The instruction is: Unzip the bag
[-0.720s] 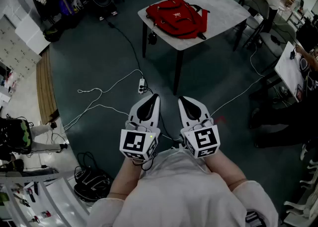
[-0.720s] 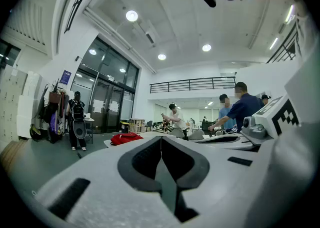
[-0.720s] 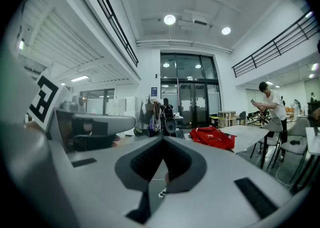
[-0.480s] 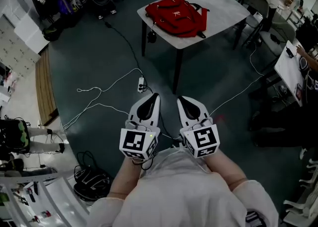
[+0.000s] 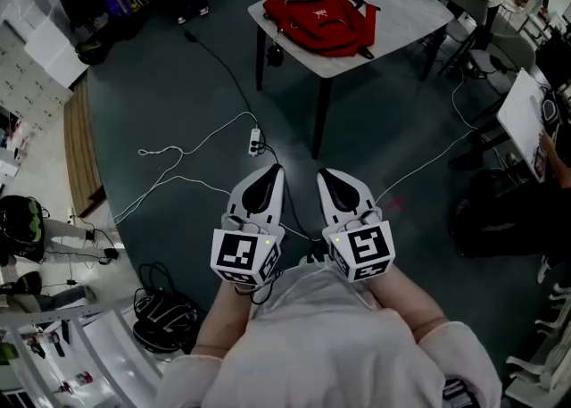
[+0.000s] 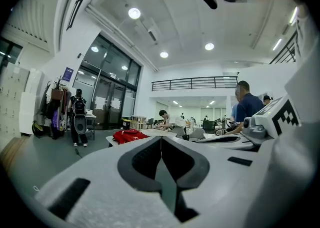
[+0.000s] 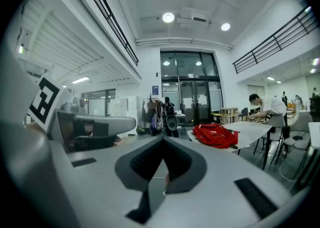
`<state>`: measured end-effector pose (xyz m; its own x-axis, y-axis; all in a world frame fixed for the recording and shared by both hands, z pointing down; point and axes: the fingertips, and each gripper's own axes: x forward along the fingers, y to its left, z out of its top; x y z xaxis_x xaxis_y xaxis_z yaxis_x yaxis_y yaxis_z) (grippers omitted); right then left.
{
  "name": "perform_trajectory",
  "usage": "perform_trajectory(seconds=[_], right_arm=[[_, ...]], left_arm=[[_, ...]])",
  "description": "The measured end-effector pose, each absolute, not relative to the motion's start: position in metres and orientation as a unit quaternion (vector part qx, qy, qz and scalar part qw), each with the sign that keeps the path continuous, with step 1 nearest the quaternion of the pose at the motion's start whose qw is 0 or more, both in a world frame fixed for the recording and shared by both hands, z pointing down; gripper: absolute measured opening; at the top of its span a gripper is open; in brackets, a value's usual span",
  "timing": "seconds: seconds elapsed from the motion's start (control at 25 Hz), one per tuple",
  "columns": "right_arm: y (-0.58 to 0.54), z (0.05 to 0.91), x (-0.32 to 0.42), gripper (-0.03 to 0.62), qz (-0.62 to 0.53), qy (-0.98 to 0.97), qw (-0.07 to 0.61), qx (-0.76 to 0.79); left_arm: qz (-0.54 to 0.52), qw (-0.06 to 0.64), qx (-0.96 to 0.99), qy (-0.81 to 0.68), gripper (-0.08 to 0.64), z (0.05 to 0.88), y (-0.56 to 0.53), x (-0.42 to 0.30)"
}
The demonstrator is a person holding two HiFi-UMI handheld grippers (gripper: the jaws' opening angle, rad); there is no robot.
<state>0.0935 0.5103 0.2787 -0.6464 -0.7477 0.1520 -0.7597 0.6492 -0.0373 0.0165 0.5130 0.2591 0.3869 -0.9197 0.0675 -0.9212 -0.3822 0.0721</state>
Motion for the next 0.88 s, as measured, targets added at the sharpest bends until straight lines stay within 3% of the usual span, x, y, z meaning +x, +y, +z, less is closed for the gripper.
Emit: perform_trajectory(seconds=[0.44, 0.88], right_arm=[[0.476, 0.312, 0.073, 0.023, 0.097, -0.915, 0.078, 0.383], [0.333, 0.339, 0.051, 0.023, 0.135, -0.926, 0.085, 0.343]], left_arm=[[0.02, 0.095, 0.786, -0.61, 0.02, 0.296, 0.492, -0.032], [0.034, 0.119, 0.761, -0.637, 0.02, 0.322, 0.361, -0.048]])
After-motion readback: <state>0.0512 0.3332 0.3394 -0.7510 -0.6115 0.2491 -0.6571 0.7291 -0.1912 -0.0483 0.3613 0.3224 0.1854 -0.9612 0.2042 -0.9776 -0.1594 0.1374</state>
